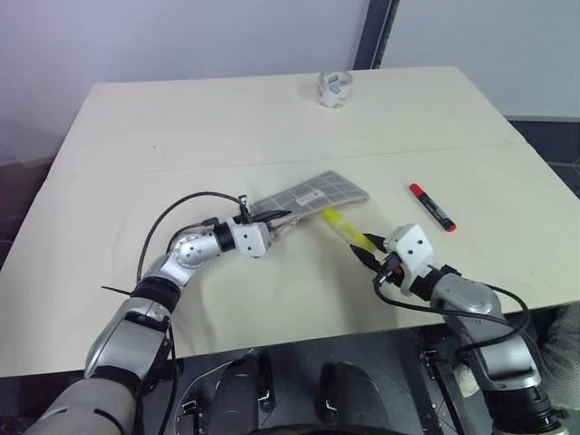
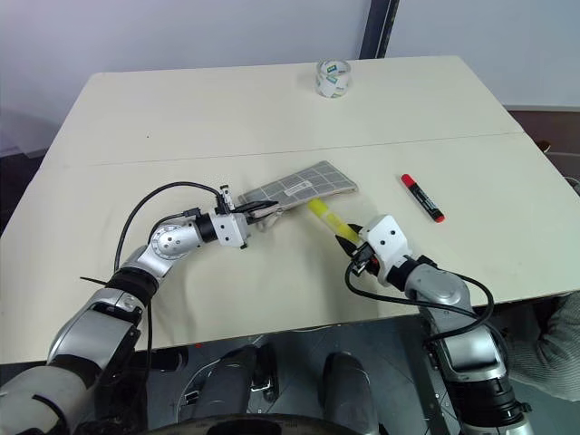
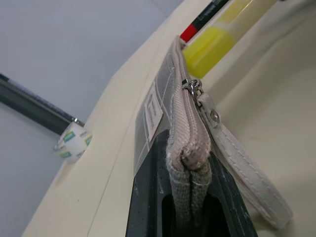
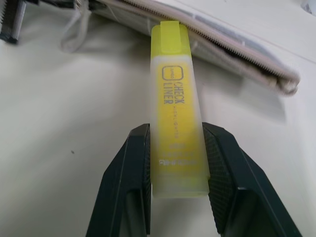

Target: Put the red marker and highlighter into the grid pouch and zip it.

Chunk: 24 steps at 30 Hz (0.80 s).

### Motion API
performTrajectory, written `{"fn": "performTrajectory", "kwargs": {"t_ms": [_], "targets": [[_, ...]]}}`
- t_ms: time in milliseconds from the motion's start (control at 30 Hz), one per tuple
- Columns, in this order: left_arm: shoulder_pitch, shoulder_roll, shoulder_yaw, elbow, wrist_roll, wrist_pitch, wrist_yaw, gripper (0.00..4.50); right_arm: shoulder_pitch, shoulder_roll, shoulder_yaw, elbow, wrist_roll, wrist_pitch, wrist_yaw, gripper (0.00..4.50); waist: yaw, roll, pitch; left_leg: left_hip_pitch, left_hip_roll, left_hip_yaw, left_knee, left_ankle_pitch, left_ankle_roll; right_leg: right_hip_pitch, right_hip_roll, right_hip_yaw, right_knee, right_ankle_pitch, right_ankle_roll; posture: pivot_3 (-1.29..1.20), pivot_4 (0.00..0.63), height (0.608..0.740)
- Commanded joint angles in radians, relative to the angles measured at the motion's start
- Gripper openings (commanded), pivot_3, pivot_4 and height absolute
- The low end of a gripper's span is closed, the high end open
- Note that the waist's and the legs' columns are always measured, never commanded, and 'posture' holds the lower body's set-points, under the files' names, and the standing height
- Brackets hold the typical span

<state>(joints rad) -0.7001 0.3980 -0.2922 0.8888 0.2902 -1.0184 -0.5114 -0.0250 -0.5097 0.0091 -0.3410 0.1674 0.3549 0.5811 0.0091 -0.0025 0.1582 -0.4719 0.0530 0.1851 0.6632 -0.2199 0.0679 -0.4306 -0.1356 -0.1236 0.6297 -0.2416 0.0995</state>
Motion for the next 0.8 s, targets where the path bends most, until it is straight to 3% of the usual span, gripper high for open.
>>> {"fn": "performTrajectory", "kwargs": {"t_ms": [33, 300, 600, 800], "targets": [[0.009, 0.003, -0.029, -0.022, 0.019, -0.033, -0.009, 0.0, -0.042, -0.017, -0.028, -0.02, 0.015, 0.014, 0.004, 0.9, -0.001, 0.0, 0.0, 0.0, 0.0, 0.0, 0.0, 0.0, 0.0, 0.0, 0.0, 0.0, 0.0, 0.0, 0.0, 0.0, 0.15, 0.74], [0.004, -0.007, -0.014, -0.035, -0.047, -0.007, -0.049, 0.0, -0.072, -0.049, -0.015, -0.023, 0.023, 0.071, 0.043, 0.9, 0.001, 0.0, 0.0, 0.0, 0.0, 0.0, 0.0, 0.0, 0.0, 0.0, 0.0, 0.0, 0.0, 0.0, 0.0, 0.0, 0.15, 0.74], [0.0, -0.016, 0.027, -0.034, -0.18, 0.073, -0.147, 0.0, 0.021, -0.145, -0.124, -0.099, 0.133, 0.076, 0.164, 0.9, 0.0, 0.0, 0.0, -0.001, 0.0, 0.0, 0.001, 0.0, 0.001, 0.002, 0.0, 0.0, 0.001, 0.0, 0.0, 0.0, 0.15, 0.74], [-0.006, -0.009, 0.021, -0.023, -0.185, 0.06, -0.19, 0.0, 0.024, -0.155, -0.171, -0.097, 0.166, 0.069, 0.176, 0.9, 0.0, 0.0, 0.0, 0.0, 0.0, 0.0, 0.002, 0.0, 0.001, 0.002, 0.0, 0.0, 0.001, 0.0, 0.0, 0.0, 0.15, 0.74]]}}
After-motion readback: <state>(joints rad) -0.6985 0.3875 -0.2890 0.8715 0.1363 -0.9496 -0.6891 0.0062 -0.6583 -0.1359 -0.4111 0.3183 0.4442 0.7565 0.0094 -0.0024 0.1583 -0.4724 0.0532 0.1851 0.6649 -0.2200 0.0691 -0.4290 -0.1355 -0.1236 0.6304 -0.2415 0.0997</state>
